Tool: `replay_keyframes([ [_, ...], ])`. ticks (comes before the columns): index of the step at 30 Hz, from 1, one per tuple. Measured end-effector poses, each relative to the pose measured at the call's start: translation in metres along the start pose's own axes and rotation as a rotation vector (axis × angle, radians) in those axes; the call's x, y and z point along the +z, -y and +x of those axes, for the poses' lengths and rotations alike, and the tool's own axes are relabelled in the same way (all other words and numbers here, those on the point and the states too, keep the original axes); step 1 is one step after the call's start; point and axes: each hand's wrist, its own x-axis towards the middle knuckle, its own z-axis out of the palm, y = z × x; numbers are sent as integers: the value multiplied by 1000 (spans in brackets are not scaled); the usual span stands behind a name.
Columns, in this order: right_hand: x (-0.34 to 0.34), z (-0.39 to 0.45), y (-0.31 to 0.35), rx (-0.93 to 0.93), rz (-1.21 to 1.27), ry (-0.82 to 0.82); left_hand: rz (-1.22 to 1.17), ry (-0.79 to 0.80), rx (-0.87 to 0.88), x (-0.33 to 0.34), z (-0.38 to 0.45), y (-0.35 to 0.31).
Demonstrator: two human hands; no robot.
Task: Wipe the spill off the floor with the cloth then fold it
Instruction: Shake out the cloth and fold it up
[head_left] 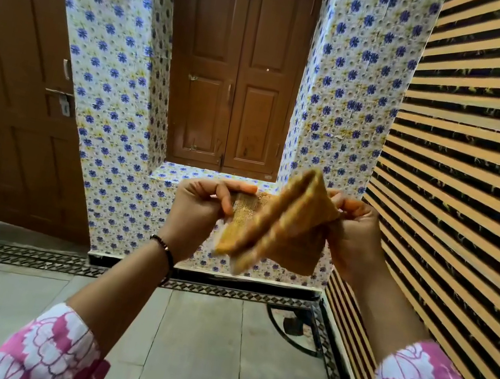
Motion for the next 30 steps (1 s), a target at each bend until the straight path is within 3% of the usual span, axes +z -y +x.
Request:
replay_keyframes([
  [4, 0, -1, -8, -28, -53, -103, -33, -29, -15, 1, 1, 2],
  [7, -2, -4, -9, 101, -14, -121, -69, -7, -221, 1, 0, 4],
  [10, -3, -9, -15, 283, -128, -71, -18, 29, -354, 3, -5, 5],
  [20, 1, -33, -54, 769, -53, -106, 120, -67, -309, 2, -12, 20],
  [25, 5, -55, -73, 706, 408, -223, 84, -84, -352, -5, -16, 27],
  [30, 21, -60, -78, 516, 158, -360, 33, -26, -450, -21, -21, 25],
])
